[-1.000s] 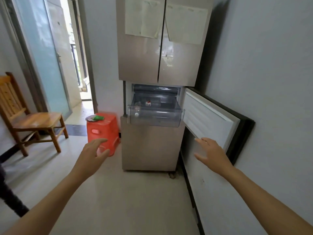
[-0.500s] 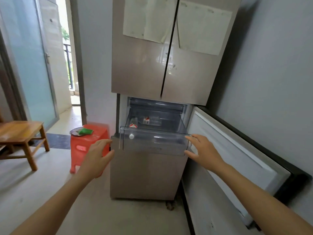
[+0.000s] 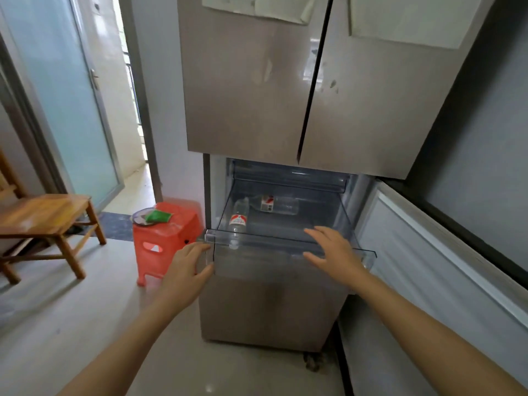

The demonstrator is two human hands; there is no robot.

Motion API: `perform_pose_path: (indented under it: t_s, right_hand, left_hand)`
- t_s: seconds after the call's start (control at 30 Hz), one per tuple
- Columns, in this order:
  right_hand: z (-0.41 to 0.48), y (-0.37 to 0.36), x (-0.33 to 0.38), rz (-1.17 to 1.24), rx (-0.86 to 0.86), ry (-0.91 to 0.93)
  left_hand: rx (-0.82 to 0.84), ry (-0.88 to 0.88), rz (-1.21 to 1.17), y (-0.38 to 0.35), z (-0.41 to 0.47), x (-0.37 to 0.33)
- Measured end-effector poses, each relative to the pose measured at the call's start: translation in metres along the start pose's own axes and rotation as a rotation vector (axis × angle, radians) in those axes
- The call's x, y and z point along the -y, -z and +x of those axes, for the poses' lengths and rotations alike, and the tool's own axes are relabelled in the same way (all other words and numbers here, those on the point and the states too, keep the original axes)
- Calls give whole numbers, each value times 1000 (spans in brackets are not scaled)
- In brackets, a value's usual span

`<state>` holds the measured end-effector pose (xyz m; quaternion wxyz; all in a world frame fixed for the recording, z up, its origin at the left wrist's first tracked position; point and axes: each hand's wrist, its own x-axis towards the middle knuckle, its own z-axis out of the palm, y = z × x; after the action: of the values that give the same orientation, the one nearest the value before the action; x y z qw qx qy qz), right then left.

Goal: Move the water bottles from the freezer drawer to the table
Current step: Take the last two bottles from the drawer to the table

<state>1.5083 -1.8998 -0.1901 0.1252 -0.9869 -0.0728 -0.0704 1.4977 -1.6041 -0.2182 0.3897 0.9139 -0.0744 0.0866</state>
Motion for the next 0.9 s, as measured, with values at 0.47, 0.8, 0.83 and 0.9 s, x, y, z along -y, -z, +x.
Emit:
perform_pose_path:
  t_s: [0.47, 0.8, 0.83, 0.9]
  right_hand:
    - [221, -73, -63, -74, 248, 125]
    - [302, -142, -74, -150, 310, 80]
    - [309, -147, -75, -181, 312, 81]
    - [327, -157, -76, -209, 343, 78]
  left_hand:
    - [-47, 47, 251, -76, 183, 17]
    - [74, 43, 359, -94, 208, 54]
    - [77, 23, 373, -95, 207, 56]
    - [66, 24, 361, -96, 208, 60]
